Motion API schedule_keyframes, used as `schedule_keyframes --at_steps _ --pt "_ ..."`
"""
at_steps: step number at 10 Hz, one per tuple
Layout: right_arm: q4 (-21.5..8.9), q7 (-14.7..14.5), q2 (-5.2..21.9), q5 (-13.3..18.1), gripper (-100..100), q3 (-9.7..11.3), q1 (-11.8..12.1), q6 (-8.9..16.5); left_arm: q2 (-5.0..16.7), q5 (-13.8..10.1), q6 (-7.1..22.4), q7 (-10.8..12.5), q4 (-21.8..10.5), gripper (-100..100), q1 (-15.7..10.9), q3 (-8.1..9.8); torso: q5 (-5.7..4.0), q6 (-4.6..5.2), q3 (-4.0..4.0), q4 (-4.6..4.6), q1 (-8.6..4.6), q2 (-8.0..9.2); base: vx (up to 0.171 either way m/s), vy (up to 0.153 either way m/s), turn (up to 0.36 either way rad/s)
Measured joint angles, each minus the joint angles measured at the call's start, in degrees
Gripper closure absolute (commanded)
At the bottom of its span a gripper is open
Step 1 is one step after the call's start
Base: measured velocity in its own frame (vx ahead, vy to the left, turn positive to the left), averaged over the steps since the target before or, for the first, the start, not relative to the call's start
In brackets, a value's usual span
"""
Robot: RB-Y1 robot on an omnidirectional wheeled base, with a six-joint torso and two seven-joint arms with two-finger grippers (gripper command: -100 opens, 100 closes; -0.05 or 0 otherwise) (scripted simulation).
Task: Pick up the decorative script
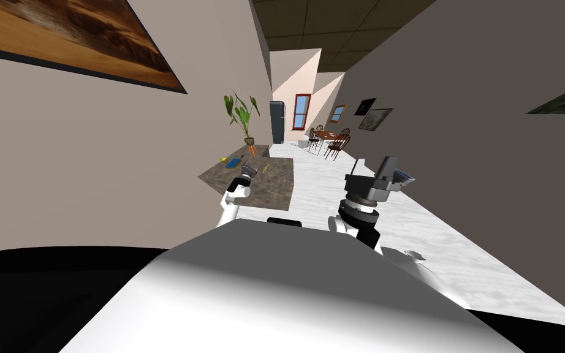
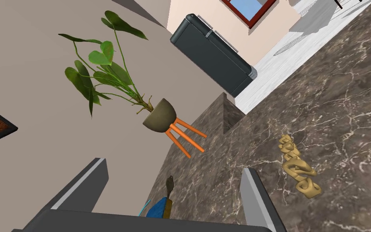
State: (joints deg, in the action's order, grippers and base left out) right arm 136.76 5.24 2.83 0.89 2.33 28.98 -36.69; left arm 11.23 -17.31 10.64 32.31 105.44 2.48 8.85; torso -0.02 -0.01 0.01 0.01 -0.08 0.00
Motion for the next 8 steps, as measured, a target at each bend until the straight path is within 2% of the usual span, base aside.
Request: schedule_keyframes --at_steps 3,4,8 --pt "0.0 0.0 0.0 0.0 0 0.0 0.0 0.0 1.0 -1.1 3.5 3.6 -4.9 -100 -3.4 0.72 0.00 0.00 -0.04 -0.02 0.01 -0.06 0.006 -0.020 0.001" --pt "0.0 0.0 0.0 0.0 0 0.0 0.0 0.0 1.2 -1.3 4.0 4.0 -6.1 -100 -3.9 0.78 0.01 -0.01 -0.03 -0.01 0.06 -0.05 0.010 -0.017 0.005" --pt "0.0 0.0 0.0 0.0 0 0.0 0.0 0.0 2.5 -2.5 9.3 8.4 -12.5 -100 -9.1 1.82 0.00 -0.01 -0.06 -0.03 0.00 -0.11 0.020 -0.026 0.007"
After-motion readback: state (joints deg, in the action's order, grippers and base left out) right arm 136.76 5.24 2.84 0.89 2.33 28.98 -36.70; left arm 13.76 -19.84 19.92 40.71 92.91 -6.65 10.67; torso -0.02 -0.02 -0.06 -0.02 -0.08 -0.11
